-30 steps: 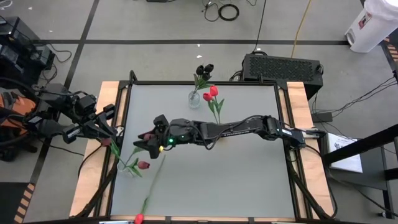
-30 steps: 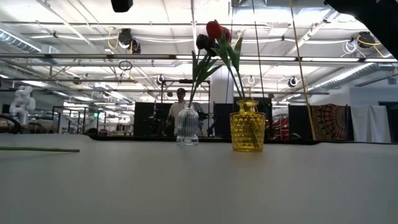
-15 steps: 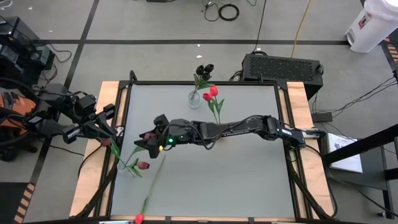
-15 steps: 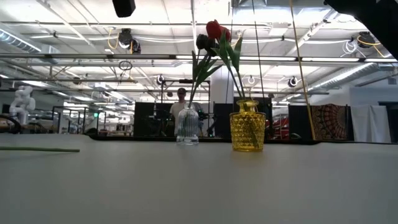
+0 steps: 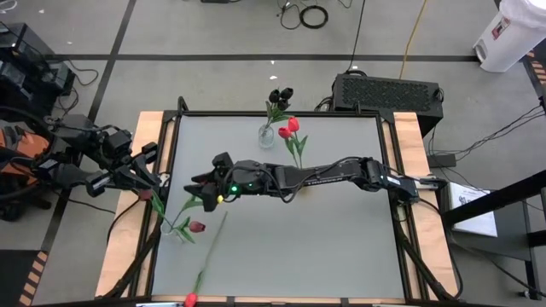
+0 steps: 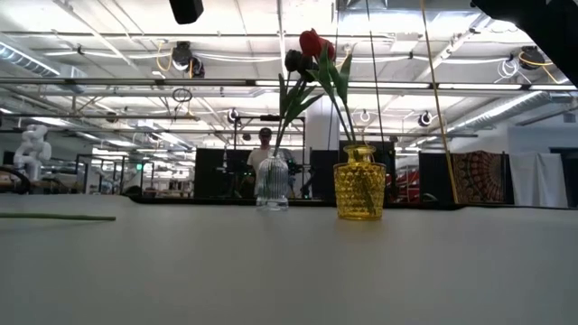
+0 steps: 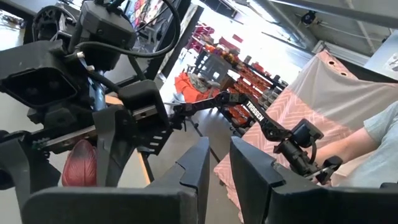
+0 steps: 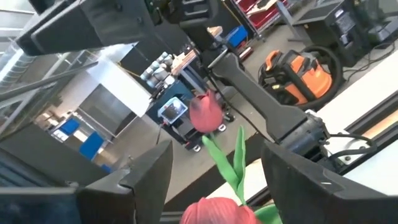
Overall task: Sort flowers into vase by color
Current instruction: Put the red tulip into the bottom transparent bin
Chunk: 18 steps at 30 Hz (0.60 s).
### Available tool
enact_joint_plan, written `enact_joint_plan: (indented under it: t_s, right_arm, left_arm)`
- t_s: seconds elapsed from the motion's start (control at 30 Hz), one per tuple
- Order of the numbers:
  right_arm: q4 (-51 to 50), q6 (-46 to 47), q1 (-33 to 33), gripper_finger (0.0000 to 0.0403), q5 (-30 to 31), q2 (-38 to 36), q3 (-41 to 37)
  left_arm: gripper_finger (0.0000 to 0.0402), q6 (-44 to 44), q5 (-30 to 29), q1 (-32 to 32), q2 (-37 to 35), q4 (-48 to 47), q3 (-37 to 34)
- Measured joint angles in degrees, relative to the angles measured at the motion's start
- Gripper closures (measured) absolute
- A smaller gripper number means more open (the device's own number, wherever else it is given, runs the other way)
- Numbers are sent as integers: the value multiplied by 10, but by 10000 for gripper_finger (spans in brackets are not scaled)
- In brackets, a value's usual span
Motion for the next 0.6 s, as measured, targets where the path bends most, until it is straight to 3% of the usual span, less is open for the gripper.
enact_joint_plan:
  t_s: [0.43,0.6]
  right_arm:
    - [-3,-19,0,165,27,-17,0]
    - [-51,-40,0,165,45,-50,1]
  left_arm:
    - [333,0,0,0,0,0,0]
    - [333,0,0,0,0,0,0]
